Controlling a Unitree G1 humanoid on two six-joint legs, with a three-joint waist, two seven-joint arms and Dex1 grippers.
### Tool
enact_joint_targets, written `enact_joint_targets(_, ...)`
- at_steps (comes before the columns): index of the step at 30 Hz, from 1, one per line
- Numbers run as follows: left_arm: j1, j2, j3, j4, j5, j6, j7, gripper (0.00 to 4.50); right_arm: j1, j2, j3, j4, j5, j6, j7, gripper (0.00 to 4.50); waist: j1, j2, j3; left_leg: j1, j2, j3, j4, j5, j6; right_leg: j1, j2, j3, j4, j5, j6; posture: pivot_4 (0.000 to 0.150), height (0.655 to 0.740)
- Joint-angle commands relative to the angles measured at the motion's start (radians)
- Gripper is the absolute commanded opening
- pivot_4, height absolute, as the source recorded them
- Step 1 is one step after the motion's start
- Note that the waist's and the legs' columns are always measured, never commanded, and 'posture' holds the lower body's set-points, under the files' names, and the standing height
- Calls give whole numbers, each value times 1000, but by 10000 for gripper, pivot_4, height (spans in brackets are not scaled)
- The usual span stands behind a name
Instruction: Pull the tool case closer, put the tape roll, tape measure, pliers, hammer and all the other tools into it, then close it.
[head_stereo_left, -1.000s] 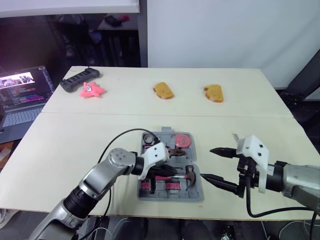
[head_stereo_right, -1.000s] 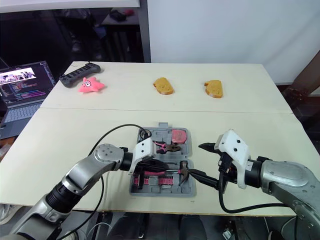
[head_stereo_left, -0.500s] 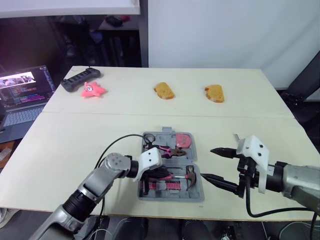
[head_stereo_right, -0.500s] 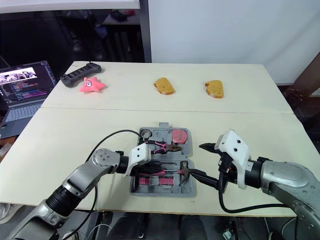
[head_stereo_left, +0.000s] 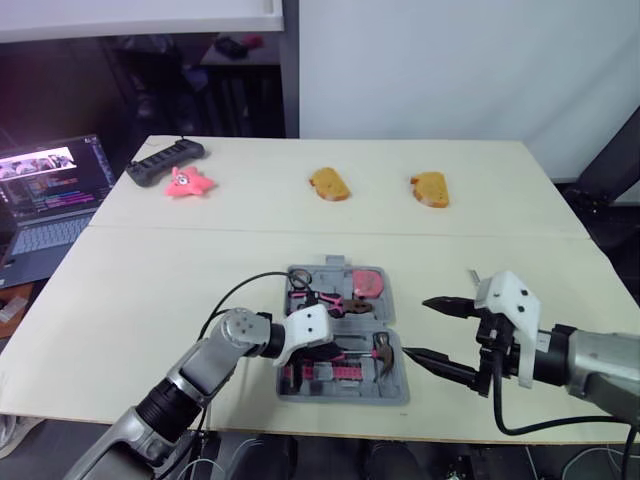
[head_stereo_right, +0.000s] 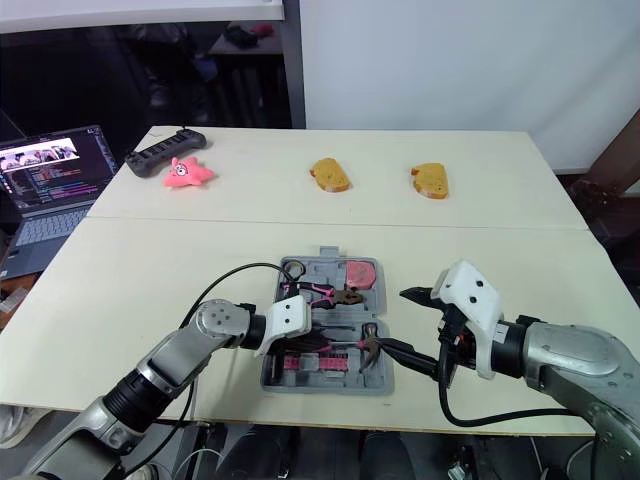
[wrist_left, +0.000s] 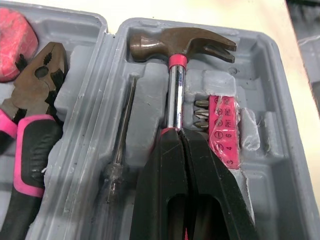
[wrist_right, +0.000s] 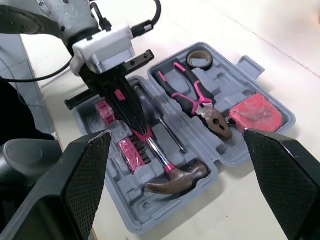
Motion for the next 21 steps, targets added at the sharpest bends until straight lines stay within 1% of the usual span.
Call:
enact_joint_targets(1, 46, 43, -72, 125, 106, 8, 5, 432, 1, -12, -29, -29, 15, 2, -3, 45000, 0, 0, -2, 3, 0, 0, -1, -1, 1, 3, 0, 0, 0, 0, 0, 1500, 7400)
enact_joint_targets(2, 47, 43, -77, 139, 119, 2, 12, 432, 0, -12, -30, -30, 17, 3, -3, 45000, 0, 0, -5, 7, 1, 1, -2, -1, 1, 6, 0, 0, -1, -1, 0, 1500, 7400)
enact_joint_targets(5, 49, 46, -91, 167, 152, -6, 26, 432, -3, -14, -34, -30, 20, 8, -2, 45000, -1, 1, -14, 8, 1, 1, -2, -2, 2, 7, 0, 0, -2, -1, 1, 1500, 7400)
enact_joint_targets(13, 54, 25, -82, 175, 140, 26, 24, 432, -2, -17, -38, -28, 21, 11, 1, 45000, 0, 3, -24, 8, 1, 1, -2, -2, 2, 7, 0, 1, -2, -1, 1, 1500, 7400)
enact_joint_targets(15, 50, 12, -37, 153, 93, 2, 21, 432, -4, -15, -28, -22, 12, 7, 1, 45000, 0, 3, -24, 8, 1, 1, -2, -2, 2, 7, 0, 1, -2, -1, 1, 1500, 7400)
enact_joint_targets(17, 46, 12, 20, 102, 33, 17, 2, 432, -3, -13, -19, -13, -4, 1, 1, 45000, -1, 3, -24, 8, 1, 1, -2, -2, 2, 7, 0, 1, -2, -1, 1, 1500, 7400)
enact_joint_targets(20, 48, 53, 103, 1, -46, 2, -49, 432, 6, -12, -16, 0, -38, -14, 8, 45000, -5, 1, -22, 7, 1, 0, -3, -2, 2, 5, 0, 1, -1, -2, 1, 1500, 7400)
enact_joint_targets(21, 54, 82, 151, -53, -100, -8, -85, 432, 8, -8, -15, 9, -53, -21, 10, 45000, -6, 1, -22, 7, 2, 1, -4, -2, 2, 4, 0, 1, -1, -2, 1, 1500, 7400)
